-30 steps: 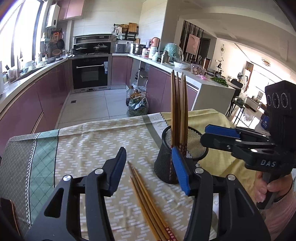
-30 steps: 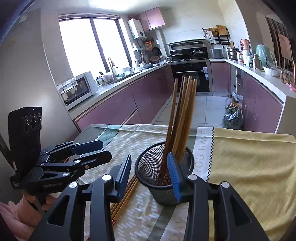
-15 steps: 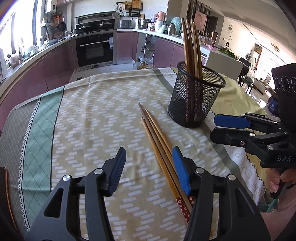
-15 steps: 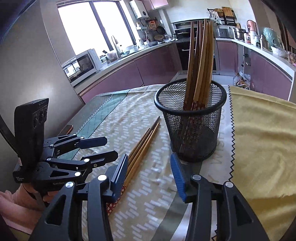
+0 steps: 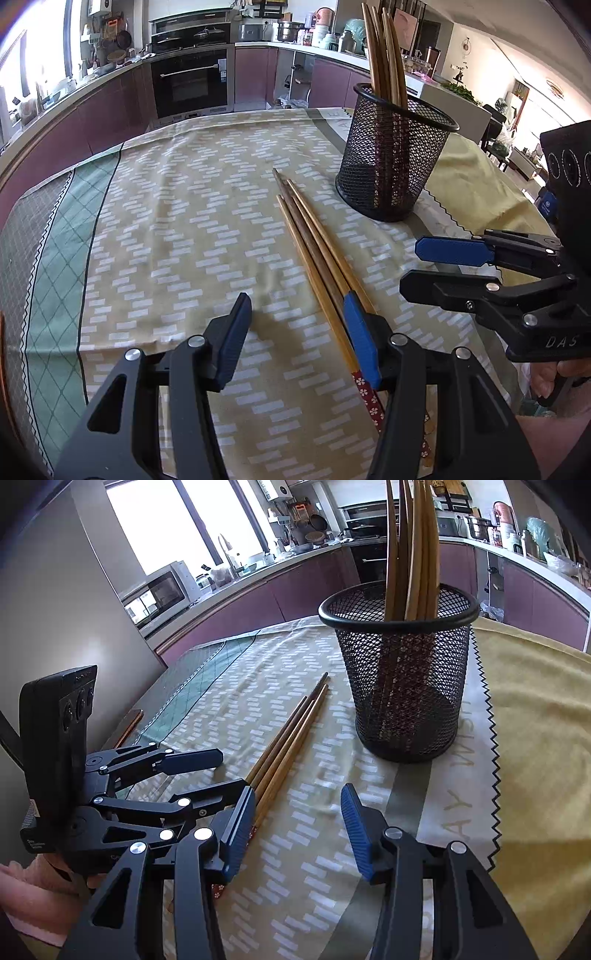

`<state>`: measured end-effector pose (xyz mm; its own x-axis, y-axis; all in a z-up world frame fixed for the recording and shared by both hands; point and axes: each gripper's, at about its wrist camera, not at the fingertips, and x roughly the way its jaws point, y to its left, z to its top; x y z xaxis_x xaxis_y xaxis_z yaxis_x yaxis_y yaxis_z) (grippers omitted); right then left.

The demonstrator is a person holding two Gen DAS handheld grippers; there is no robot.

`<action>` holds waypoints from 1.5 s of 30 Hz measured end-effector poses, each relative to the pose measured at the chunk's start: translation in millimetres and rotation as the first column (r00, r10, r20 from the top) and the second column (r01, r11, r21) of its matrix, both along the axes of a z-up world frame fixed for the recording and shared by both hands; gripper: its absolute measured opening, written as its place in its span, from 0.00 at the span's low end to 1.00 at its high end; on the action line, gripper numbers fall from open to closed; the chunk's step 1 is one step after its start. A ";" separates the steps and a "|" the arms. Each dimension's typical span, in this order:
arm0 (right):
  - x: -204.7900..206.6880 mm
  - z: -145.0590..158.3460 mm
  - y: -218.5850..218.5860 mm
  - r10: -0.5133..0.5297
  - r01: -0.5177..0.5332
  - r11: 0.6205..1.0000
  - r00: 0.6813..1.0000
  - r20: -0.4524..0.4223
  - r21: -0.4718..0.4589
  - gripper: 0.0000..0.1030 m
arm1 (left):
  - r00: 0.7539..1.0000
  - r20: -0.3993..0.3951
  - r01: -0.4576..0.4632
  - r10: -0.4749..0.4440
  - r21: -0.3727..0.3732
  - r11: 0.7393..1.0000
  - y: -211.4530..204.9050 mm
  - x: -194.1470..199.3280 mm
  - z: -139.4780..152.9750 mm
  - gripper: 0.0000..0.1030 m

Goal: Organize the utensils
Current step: 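Move both open grippers down to the chopsticks lying on the cloth, then close the left gripper on a chopstick while the right gripper grasps another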

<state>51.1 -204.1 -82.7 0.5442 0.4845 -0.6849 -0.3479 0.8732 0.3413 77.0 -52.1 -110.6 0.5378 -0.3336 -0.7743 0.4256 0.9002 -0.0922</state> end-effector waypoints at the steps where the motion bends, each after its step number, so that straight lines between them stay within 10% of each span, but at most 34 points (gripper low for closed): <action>1: -0.5 -0.3 1.0 0.002 -0.002 1.000 1.000 0.000 -0.003 0.44 | 1.000 -0.002 -0.001 0.001 -0.005 1.000 0.6 0.3 -0.4 0.50; 45: 26.2 -6.5 42.3 -0.013 0.010 0.974 1.000 -0.010 -0.224 0.29 | 1.000 -0.015 -0.012 0.013 0.025 1.000 4.0 17.2 -0.3 0.36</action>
<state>77.3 -161.8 -89.2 0.5407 0.3115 -0.7814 -0.3348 0.9319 0.1399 94.2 -48.2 -110.9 0.5302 -0.3074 -0.7902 0.4130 0.9076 -0.0759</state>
